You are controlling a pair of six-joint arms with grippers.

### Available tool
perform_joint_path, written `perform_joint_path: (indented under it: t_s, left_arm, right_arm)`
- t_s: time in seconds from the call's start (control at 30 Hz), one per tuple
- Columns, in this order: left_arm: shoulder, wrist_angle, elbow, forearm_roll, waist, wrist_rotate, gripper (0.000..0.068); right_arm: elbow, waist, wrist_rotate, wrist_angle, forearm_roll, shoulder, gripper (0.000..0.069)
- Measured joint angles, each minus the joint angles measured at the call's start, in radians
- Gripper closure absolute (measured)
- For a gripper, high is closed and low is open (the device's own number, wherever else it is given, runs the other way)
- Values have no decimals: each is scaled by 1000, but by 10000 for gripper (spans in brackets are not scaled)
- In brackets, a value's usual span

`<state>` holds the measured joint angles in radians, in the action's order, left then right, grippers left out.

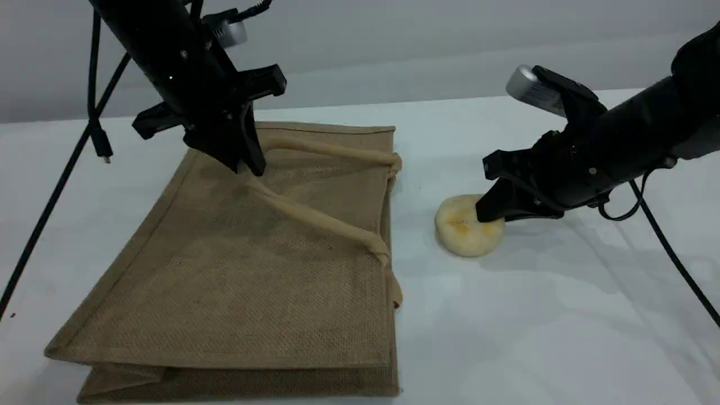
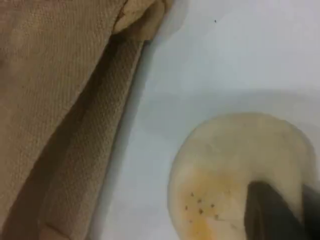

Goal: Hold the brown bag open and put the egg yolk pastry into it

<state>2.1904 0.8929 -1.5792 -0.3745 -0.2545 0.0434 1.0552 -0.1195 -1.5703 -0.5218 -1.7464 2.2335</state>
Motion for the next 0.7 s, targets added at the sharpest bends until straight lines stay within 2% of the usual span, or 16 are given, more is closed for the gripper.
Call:
perform_joint_path:
  t_s: [0.33,0.6,0.7]
  left_arm:
    - [-96,122,-8,8,0,102,598]
    - [-217,313,-110,9,0,274,598]
    - [-243,337,-175,3,0,325,598]
  right_arm:
    - [-2,0,18,-1,39,-81,664]
    - [-2,1,249,-11,327,-310,664]
    - [-2,1,352,-30,438,-410,664]
